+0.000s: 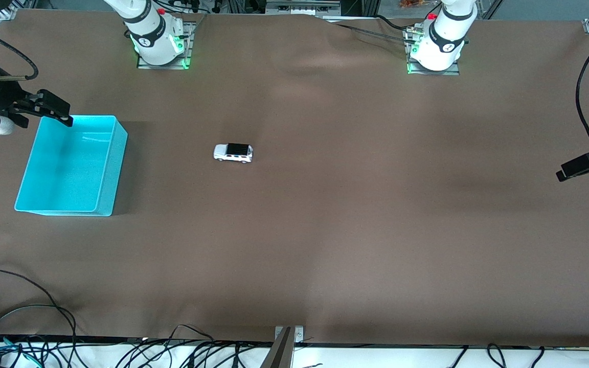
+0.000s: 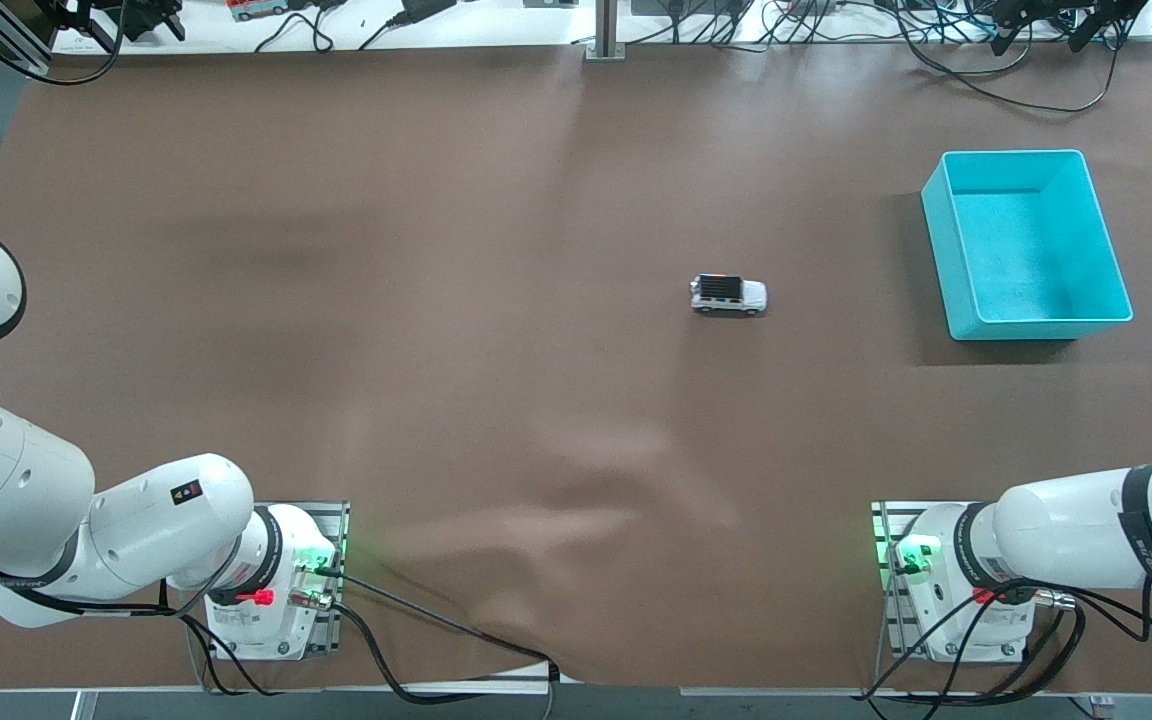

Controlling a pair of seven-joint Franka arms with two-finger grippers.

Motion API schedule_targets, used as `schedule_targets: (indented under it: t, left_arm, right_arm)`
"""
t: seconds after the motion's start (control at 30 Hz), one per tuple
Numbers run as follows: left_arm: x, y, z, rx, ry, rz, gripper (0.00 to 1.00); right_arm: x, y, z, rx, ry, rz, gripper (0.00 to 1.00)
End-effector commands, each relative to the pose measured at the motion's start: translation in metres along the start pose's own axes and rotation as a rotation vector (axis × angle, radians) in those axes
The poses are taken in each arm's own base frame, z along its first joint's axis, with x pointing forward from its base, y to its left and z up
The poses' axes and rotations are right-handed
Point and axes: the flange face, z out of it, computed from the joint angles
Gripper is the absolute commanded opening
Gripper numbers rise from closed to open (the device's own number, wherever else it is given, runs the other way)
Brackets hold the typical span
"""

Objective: Wind and store white jeep toy

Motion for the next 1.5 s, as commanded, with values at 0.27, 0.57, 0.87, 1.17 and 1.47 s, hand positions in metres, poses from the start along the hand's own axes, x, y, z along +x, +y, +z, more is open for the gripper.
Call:
schedule_targets:
  t: [0.27,0.57,0.87,1.17,1.47]
  left_arm:
    - [-0.019,0.028,-0.014,-0.005,-0.014,0.107,1.0]
    - [-0.02,0.029,-0.012,-0.003,-0.02,0.108,1.0]
    - [-0.02,0.029,-0.011,-0.004,-0.026,0.108,1.0]
    - [-0.02,0.03,-0.013,-0.003,-0.023,0.111,1.0]
    - [-0.022,0.029,-0.018,-0.002,-0.016,0.109,1.0]
  right_arm:
    - [-0.002,-0.002,-0.008,-0.009,0.003,-0.003,1.0]
    - [-0.002,-0.001,-0.008,-0.01,0.003,-0.001,1.0]
    - [-0.002,-0.002,-0.008,-0.009,0.003,-0.003,1.0]
    - [-0.002,-0.002,-0.008,-0.009,0.003,-0.003,1.0]
    - [-0.002,-0.002,-0.008,-0.01,0.003,-0.003,1.0]
